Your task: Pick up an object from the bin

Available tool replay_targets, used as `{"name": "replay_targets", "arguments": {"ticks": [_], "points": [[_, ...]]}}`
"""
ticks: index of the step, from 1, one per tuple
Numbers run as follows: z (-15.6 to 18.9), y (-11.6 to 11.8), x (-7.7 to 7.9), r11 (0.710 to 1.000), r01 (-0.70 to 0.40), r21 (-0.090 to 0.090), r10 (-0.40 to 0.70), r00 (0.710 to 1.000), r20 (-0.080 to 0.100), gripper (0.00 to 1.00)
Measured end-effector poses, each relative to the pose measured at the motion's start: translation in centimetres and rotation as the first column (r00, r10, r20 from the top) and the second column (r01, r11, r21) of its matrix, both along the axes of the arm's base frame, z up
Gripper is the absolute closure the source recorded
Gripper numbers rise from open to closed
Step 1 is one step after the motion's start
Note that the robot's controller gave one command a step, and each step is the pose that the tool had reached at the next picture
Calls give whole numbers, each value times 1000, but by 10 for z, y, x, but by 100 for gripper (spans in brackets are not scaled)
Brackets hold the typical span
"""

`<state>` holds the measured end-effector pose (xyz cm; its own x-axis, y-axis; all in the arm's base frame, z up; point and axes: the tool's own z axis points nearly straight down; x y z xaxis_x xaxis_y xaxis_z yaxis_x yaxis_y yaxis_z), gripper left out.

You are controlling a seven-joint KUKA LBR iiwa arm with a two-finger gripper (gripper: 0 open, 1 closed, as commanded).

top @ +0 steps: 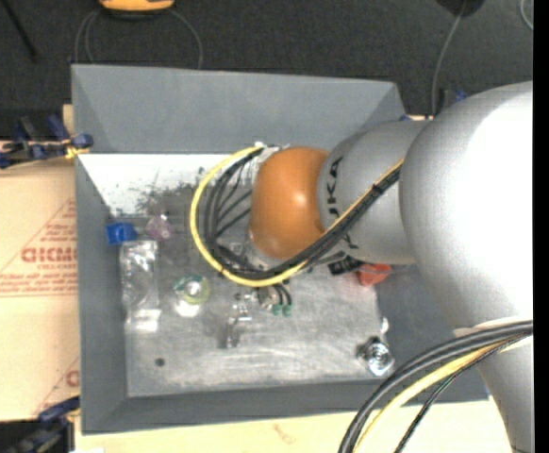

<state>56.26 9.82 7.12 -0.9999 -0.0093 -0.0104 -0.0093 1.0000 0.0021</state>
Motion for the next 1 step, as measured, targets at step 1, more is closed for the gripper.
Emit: {"name": "replay_targets", "arguments": {"ticks": [1], "points": [[5,62,18,979,-204,-2,204,979,-1,0]]}}
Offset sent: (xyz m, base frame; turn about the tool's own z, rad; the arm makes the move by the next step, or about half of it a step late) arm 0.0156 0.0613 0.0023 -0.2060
